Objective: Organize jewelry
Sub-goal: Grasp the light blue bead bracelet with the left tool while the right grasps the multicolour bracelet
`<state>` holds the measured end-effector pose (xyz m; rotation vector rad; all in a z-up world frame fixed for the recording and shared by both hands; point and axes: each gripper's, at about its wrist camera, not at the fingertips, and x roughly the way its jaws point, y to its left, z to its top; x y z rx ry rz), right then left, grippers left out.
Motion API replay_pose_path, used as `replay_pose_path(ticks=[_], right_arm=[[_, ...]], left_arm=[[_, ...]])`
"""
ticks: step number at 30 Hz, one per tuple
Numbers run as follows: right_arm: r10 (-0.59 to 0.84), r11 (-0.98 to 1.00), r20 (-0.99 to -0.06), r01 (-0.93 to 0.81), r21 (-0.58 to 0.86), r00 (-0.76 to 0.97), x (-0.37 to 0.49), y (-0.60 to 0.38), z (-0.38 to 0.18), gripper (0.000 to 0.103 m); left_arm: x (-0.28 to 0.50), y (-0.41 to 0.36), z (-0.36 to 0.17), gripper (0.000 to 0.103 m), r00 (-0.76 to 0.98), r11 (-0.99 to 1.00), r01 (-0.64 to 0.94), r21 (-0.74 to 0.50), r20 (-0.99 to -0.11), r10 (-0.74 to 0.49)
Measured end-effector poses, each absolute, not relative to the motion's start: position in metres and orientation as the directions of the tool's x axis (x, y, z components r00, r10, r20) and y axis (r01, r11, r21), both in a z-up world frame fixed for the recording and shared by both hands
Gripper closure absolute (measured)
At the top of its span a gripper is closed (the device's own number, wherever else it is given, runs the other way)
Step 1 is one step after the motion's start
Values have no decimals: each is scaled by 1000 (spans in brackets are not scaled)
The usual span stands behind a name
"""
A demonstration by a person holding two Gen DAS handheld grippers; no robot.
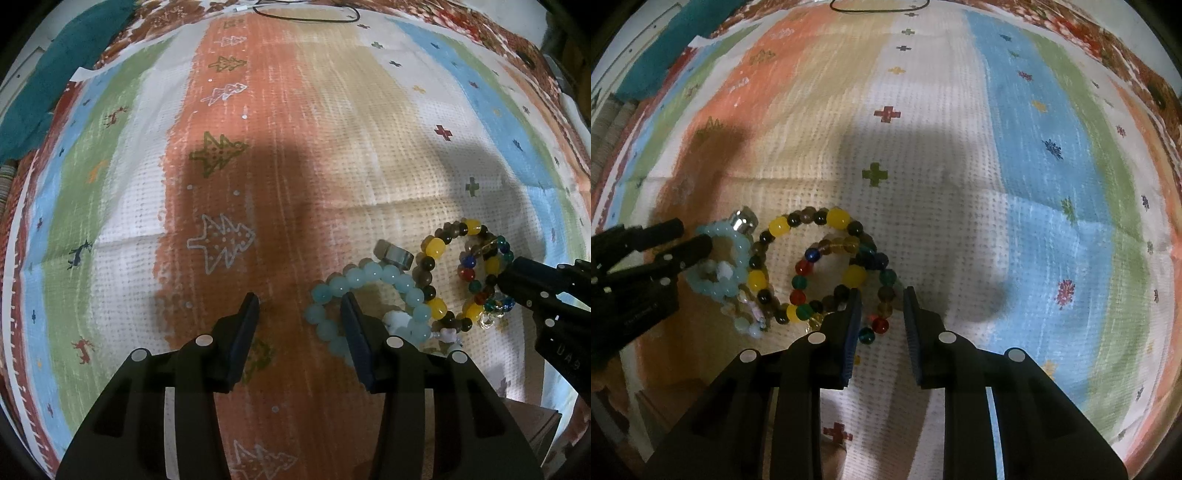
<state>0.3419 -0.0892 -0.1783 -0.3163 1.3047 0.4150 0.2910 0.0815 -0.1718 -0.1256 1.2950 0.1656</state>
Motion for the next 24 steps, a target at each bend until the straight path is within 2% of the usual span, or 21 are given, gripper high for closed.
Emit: replay_pose_path(ticks=[6, 8, 10, 15, 24], right_arm=[[95, 879, -971, -476, -21, 218, 339, -87, -183, 80], [85, 878, -971, -477, -33, 225, 338, -87, -183, 86], [82, 879, -971, -476, -37, 226, 339, -86, -184, 87], [77, 877, -967, -478, -51, 243, 339, -88, -185, 92], [103, 879, -953, -474, -47, 285, 328, -93, -161, 93]], left_arm=[[293, 80, -177, 57, 256, 982, -187, 17, -964, 65], [293, 78, -178, 58, 263, 984, -176, 22, -962, 69], [293, 76, -179, 62, 272, 986, -166, 23, -960, 68], [294, 78, -179, 88, 268, 979, -202, 22, -960, 77], [285, 76, -163, 92, 293, 976, -219, -11, -955, 55]])
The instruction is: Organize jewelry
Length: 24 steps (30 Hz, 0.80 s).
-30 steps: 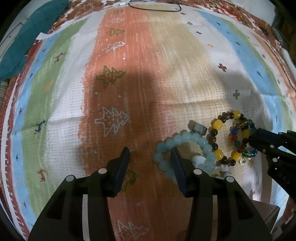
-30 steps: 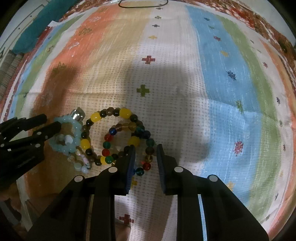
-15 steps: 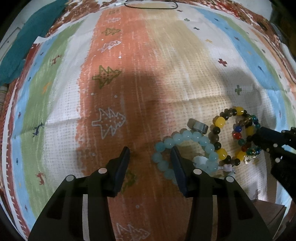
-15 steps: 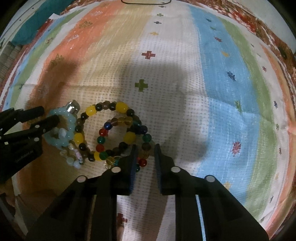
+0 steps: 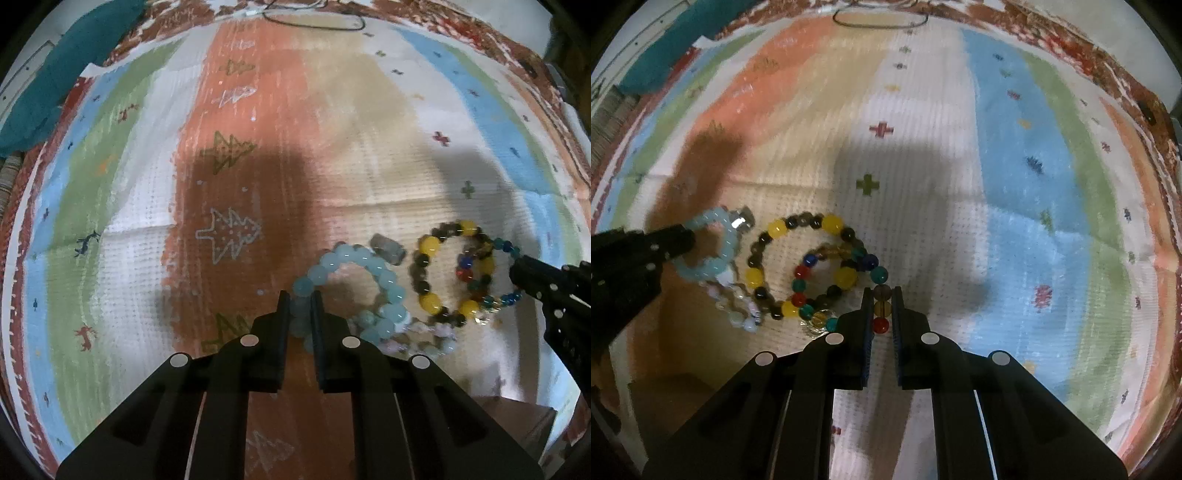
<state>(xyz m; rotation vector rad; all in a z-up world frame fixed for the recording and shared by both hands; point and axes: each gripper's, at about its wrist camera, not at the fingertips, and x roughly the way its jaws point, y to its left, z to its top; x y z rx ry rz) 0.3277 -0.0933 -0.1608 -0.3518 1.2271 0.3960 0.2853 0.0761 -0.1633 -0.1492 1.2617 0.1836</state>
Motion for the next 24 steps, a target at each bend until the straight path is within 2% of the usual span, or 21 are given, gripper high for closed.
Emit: replay_pose_path(ticks=[12, 24], right_arm=[[171, 888, -923, -459, -6, 344, 314, -105, -126, 93], [217, 888, -899, -459, 20, 381, 300, -105, -105, 93]], left_arm=[[255, 64, -109, 92, 409, 975, -213, -62, -912, 32], [245, 52, -78, 92, 465, 982, -177, -66, -885, 25]])
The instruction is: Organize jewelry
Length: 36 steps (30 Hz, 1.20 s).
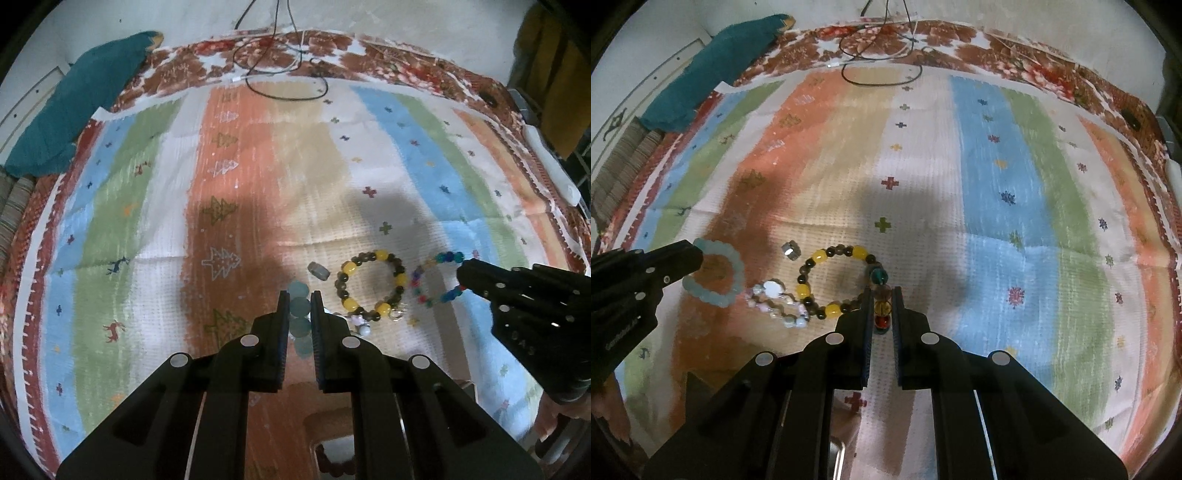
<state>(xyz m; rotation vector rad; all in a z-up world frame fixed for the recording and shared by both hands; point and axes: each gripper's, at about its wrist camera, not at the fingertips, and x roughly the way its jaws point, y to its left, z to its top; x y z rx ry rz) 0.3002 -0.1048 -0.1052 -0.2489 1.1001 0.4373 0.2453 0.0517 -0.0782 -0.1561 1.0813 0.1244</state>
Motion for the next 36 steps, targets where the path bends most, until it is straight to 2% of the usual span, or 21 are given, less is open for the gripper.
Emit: replay_pose_path(ticks=[36], right_arm=[[289, 869, -843, -495, 31, 454, 251, -108, -67, 93]], left_arm=[[193, 28, -36, 92, 565, 988, -131, -86, -825, 3]])
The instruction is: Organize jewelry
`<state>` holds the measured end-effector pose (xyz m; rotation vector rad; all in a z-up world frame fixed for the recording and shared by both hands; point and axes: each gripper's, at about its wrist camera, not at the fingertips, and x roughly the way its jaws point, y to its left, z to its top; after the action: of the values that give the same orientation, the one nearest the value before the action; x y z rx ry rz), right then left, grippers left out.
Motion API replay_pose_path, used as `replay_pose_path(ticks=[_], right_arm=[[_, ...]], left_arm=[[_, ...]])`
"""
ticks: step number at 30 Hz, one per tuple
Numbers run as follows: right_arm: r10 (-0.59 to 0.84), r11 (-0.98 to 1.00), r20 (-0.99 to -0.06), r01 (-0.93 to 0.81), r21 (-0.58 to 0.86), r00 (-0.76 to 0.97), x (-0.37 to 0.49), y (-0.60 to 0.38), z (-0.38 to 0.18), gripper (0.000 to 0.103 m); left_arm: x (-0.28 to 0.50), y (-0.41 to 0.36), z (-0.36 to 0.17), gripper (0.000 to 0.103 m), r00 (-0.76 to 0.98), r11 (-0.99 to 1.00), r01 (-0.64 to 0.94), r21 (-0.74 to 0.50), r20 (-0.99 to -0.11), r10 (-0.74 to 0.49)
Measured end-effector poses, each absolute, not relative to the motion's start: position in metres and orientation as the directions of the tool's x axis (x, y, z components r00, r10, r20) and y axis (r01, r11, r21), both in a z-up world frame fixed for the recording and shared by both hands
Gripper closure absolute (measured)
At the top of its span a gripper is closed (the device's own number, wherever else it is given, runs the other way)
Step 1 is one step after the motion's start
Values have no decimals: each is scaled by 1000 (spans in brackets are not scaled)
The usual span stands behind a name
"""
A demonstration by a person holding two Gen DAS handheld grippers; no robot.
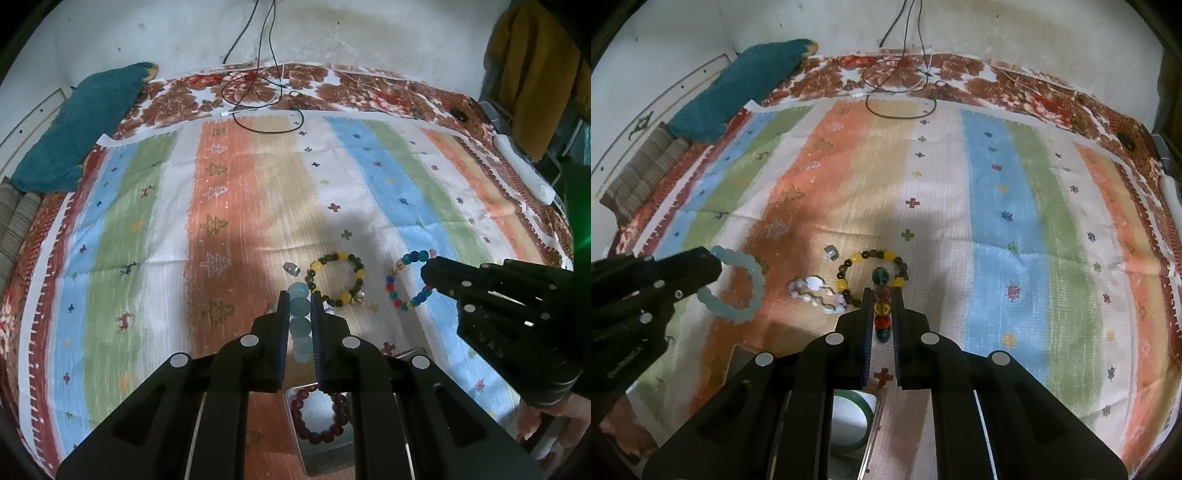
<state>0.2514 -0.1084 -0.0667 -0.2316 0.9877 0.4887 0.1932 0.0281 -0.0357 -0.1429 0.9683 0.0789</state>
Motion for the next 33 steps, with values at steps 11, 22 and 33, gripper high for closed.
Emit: replay_pose_path(ticks=[11, 22, 33], right_arm=[[318, 859, -822, -510, 39, 473, 234, -111, -55, 93], [341, 852, -805, -521, 48, 485, 218, -114, -45, 93], [363, 838, -792, -543, 47, 491, 200, -113, -36, 93]], left_arm=[[179, 21, -26, 92, 588, 988, -125, -96, -809, -4], [159, 8, -14, 92, 616, 991, -90, -103, -787, -26], [142, 1, -11, 92, 622, 991, -72, -109, -782, -41]])
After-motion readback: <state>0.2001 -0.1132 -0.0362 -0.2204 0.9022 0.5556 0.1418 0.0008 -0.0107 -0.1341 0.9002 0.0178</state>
